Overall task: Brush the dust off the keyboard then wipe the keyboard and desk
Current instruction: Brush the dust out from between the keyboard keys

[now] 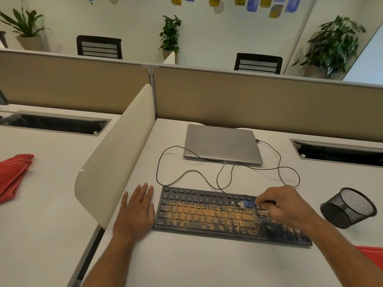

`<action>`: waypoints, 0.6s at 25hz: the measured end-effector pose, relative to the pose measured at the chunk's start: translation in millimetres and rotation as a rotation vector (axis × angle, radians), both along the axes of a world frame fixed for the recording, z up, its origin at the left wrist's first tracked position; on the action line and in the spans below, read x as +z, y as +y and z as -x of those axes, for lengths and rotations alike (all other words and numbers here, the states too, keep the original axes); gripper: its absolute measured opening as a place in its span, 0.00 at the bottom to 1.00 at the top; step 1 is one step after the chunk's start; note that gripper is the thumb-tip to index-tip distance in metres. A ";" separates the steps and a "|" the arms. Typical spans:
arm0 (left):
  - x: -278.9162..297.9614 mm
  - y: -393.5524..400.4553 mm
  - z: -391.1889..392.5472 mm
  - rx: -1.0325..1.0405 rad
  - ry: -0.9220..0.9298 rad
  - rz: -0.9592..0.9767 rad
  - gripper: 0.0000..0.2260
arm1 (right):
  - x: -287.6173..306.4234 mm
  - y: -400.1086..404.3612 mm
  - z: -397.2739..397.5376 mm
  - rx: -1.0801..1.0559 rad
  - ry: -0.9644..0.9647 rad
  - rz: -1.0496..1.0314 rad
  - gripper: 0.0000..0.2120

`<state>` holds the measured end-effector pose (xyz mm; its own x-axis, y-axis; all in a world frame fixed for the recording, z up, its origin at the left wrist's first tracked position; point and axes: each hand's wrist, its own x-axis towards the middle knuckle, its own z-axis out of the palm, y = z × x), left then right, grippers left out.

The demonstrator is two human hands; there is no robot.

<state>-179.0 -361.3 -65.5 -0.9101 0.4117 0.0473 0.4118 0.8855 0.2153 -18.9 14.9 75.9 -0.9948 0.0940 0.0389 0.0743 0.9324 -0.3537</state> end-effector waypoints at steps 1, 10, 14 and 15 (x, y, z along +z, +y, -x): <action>-0.6 -0.2 -0.1 0.000 0.000 0.003 0.34 | 0.2 0.6 0.7 -0.016 0.052 0.015 0.10; -0.2 0.5 -0.2 0.000 0.012 -0.001 0.33 | -5.1 -6.9 3.1 0.015 0.087 0.054 0.11; 1.7 1.1 -0.9 -0.005 0.000 0.008 0.34 | -9.2 -23.9 6.9 0.038 0.074 0.000 0.09; 1.5 2.3 -1.2 -0.007 0.002 0.010 0.34 | -8.5 -27.0 6.8 0.047 0.027 -0.031 0.08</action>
<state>-177.8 -359.0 -64.0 -0.9069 0.4190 0.0445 0.4187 0.8845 0.2055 -25.7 -12.1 67.4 -0.9967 0.0455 0.0678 0.0211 0.9453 -0.3256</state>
